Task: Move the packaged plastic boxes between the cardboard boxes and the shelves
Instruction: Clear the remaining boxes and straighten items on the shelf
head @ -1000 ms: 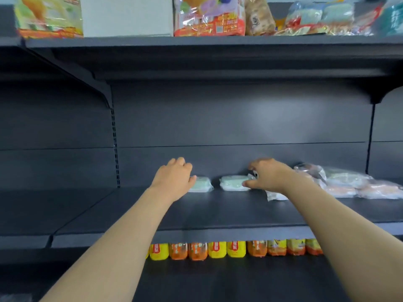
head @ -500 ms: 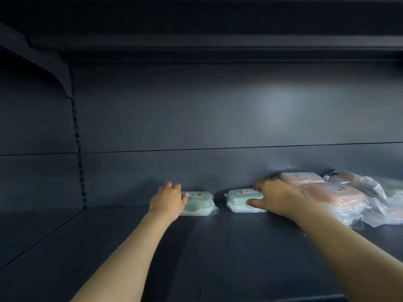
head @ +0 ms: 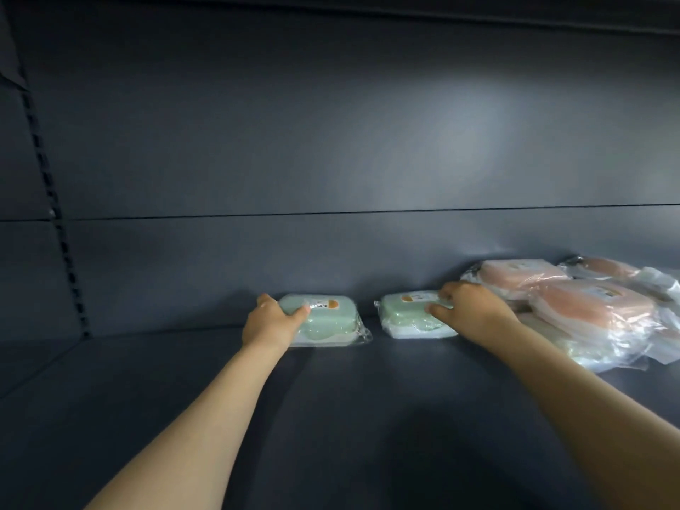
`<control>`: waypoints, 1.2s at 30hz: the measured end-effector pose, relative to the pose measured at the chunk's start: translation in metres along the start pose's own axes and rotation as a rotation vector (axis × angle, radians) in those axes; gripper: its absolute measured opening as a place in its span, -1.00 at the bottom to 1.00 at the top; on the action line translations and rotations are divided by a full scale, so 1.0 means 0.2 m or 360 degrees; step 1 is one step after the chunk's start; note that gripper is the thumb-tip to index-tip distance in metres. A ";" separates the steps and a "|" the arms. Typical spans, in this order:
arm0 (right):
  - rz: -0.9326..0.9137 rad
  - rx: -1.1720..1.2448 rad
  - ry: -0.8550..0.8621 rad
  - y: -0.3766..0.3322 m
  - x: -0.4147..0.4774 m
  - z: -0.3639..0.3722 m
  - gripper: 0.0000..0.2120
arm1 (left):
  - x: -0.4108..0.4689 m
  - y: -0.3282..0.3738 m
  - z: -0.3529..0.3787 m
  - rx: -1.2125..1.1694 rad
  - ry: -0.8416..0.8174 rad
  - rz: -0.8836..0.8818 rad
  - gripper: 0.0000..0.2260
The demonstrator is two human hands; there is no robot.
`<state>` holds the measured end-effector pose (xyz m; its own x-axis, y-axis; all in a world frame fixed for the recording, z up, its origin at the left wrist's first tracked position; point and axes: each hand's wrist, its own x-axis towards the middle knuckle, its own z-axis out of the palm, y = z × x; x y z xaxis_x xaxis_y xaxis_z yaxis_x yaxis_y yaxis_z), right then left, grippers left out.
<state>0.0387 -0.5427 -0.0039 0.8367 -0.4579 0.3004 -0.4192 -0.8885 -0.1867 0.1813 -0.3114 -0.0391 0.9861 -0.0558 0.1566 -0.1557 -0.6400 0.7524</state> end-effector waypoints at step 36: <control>0.0444 0.1460 0.0239 -0.14 -0.80 -0.06 0.00 | -0.79 -0.18 -0.52 -0.1058 -0.0335 -0.0050 -0.36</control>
<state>-0.0881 -0.4447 -0.0359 0.6683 -0.7044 0.2392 -0.1046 -0.4073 -0.9073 0.0256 -0.1997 -0.0241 0.9705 -0.2353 0.0515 -0.0632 -0.0426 0.9971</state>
